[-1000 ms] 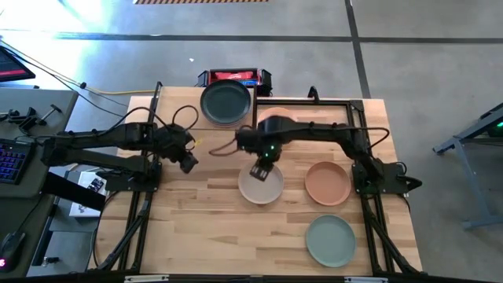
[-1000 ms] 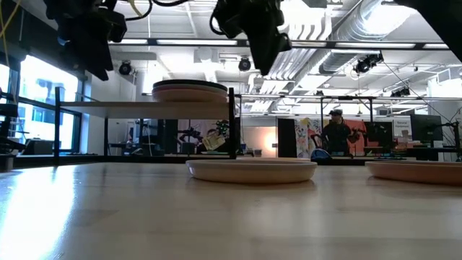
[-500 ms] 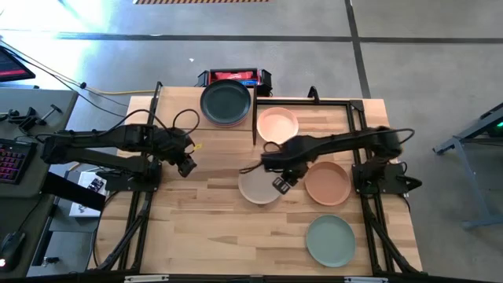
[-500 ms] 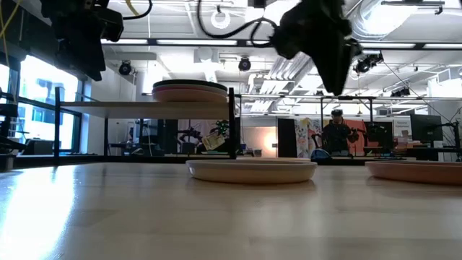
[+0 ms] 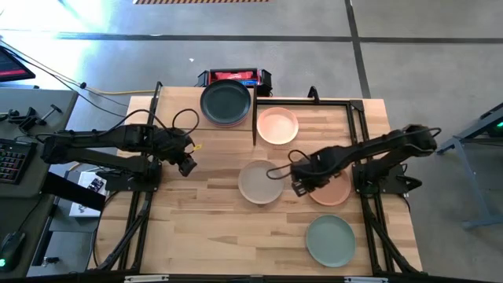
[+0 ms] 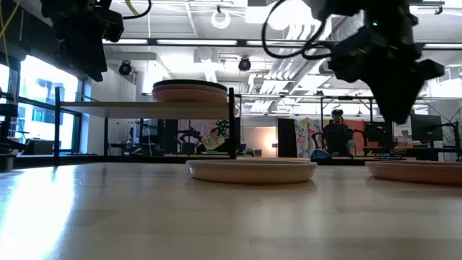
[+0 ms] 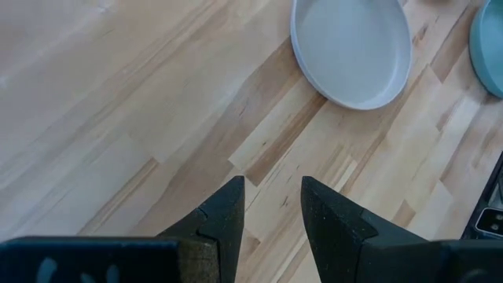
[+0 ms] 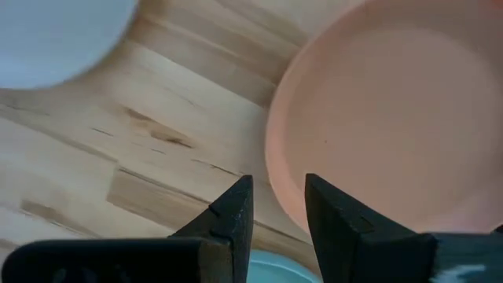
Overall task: Place and stack plates onto a shelf
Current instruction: Put the orange plate on the shelf
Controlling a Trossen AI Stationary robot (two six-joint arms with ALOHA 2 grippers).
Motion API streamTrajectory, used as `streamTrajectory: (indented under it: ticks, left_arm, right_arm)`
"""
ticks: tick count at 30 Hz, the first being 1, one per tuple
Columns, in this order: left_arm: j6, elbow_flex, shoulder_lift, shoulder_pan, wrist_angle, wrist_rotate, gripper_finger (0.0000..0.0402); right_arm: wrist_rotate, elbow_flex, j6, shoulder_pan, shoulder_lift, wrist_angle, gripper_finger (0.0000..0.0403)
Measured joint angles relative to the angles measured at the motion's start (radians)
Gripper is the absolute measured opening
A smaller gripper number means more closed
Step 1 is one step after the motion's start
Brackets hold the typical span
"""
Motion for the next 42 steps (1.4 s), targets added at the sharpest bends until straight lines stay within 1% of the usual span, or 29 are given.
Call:
streamTrajectory:
  ticks: [7, 11, 14, 21, 27, 31, 37, 40, 42]
  left_arm:
    - [-0.002, 0.0, 0.001, 0.0, 0.0, 0.0, 0.0115]
    - [-0.002, 0.0, 0.002, 0.0, 0.001, -0.004, 0.0115]
    - [-0.002, 0.0, 0.008, 0.0, 0.001, -0.004, 0.0115]
    - [-0.001, 0.0, 0.009, 0.0, 0.002, -0.004, 0.0115]
    - [0.0, 0.0, 0.009, 0.0, 0.003, -0.004, 0.0115]
    - [0.001, 0.0, 0.009, 0.0, 0.003, -0.004, 0.0115]
    - [0.001, 0.0, 0.009, 0.0, 0.003, -0.004, 0.0115]
    - [0.001, 0.0, 0.009, 0.0, 0.003, -0.004, 0.0115]
    - [0.001, 0.0, 0.009, 0.0, 0.003, -0.004, 0.0115]
  right_arm:
    - [0.022, -0.077, 0.025, 0.056, 0.004, 0.099, 0.0094]
    - [0.03, -0.108, 0.072, 0.079, 0.004, 0.142, 0.0094]
    - [0.042, -0.126, 0.1, 0.092, 0.011, 0.167, 0.0094]
    - [0.056, -0.151, 0.102, 0.1, 0.014, 0.218, 0.0094]
    - [0.056, -0.151, 0.102, 0.104, 0.079, 0.229, 0.0094]
    - [0.035, -0.151, 0.102, 0.106, 0.124, 0.233, 0.0094]
    - [0.031, -0.151, 0.112, 0.106, 0.153, 0.234, 0.0093]
    - [0.027, -0.151, 0.13, 0.106, 0.155, 0.234, 0.008]
    - [0.018, -0.15, 0.137, 0.106, 0.155, 0.234, 0.006]
